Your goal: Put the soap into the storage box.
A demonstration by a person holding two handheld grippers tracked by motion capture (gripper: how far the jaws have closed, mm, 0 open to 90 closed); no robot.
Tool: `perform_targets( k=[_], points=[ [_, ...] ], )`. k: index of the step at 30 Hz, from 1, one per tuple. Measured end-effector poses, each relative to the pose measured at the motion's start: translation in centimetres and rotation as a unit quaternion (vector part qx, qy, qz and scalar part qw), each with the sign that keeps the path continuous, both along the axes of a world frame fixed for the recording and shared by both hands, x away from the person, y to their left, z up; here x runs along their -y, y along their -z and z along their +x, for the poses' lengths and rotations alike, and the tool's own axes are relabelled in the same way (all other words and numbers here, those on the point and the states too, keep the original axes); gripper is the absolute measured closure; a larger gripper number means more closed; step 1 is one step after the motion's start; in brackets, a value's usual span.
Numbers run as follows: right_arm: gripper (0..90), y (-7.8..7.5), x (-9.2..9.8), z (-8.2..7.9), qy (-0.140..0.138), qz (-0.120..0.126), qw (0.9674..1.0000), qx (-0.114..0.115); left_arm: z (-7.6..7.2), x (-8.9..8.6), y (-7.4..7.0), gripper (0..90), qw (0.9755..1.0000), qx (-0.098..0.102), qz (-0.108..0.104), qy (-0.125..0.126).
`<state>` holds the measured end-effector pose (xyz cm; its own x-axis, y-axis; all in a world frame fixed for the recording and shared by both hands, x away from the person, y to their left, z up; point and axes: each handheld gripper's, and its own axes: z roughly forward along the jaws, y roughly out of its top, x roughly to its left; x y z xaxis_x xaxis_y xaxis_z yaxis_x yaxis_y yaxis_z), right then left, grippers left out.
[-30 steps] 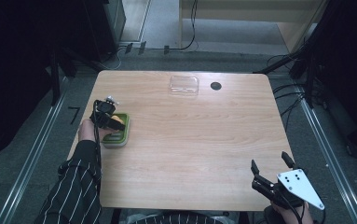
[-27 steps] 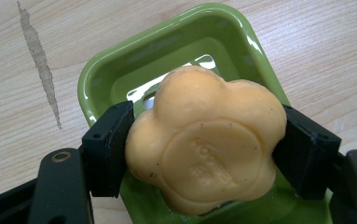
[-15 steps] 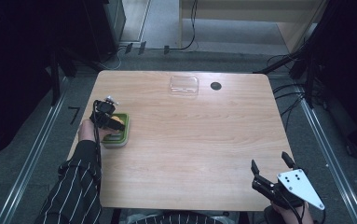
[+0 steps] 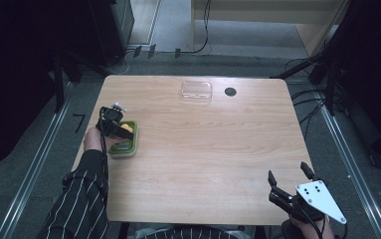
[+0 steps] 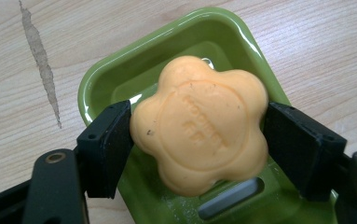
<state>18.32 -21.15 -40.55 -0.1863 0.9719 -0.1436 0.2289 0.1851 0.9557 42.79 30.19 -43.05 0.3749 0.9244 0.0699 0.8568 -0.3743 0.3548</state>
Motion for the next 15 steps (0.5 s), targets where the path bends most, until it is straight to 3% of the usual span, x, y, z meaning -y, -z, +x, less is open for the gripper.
perform_targets(
  k=[6,15],
  points=[
    [13.3,0.00,0.01,0.00,0.000,0.001,1.0000,0.000,-0.03,-0.03,-0.09,22.8,1.0000,0.000,-0.003,0.002],
    [13.3,-0.01,0.01,0.00,0.001,0.001,1.0000,0.000,-0.36,0.09,-0.73,13.4,0.9999,0.009,0.012,0.007]
  ],
)
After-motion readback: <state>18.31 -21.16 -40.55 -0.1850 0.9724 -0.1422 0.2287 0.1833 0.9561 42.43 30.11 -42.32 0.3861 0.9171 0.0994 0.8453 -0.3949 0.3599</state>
